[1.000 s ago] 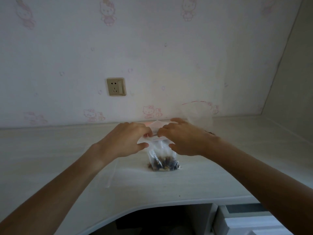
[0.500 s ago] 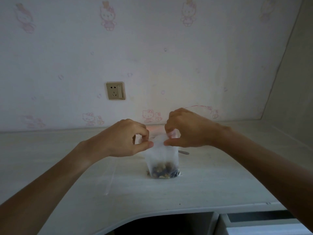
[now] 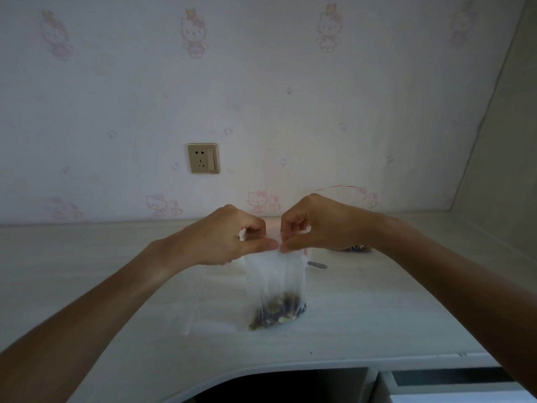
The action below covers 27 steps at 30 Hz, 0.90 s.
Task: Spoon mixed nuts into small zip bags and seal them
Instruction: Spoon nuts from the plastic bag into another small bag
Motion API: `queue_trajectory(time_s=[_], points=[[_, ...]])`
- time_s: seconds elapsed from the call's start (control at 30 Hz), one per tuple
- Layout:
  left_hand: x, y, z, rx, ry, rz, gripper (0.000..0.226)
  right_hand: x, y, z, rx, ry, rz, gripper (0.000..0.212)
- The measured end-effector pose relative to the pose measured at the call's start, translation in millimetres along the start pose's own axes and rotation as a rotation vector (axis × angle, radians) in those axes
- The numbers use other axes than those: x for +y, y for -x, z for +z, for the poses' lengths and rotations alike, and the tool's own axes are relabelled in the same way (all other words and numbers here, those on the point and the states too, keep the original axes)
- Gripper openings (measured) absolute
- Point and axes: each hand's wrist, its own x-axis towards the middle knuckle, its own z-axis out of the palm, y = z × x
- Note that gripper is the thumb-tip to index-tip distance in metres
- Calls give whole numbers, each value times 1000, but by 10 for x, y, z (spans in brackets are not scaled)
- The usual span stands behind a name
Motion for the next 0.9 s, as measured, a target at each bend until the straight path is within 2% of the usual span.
queue_trajectory(time_s=[0.13,0.23,0.4,0.5,0.67,0.9], points=[[7,5,-78,12,-58,-23,41,-22,46,-96,-14,17,-14,20],[30,-27,-93,65,1,-5,33,-44,43,-142,9,44,-16,27],[12,-50,-106,122,-46,60,36,-61,67,-167,-16,154,35,30],[-6,-30,-115,109,-100,93,34,-85,85,-153,-48,160,27,31],[28,-14,-131,30,-39,101,25,-156,32,-89,-77,156,-13,30],[-1,32,-199,6,-73,105,23,-163,9,-119,-93,337,-16,37]])
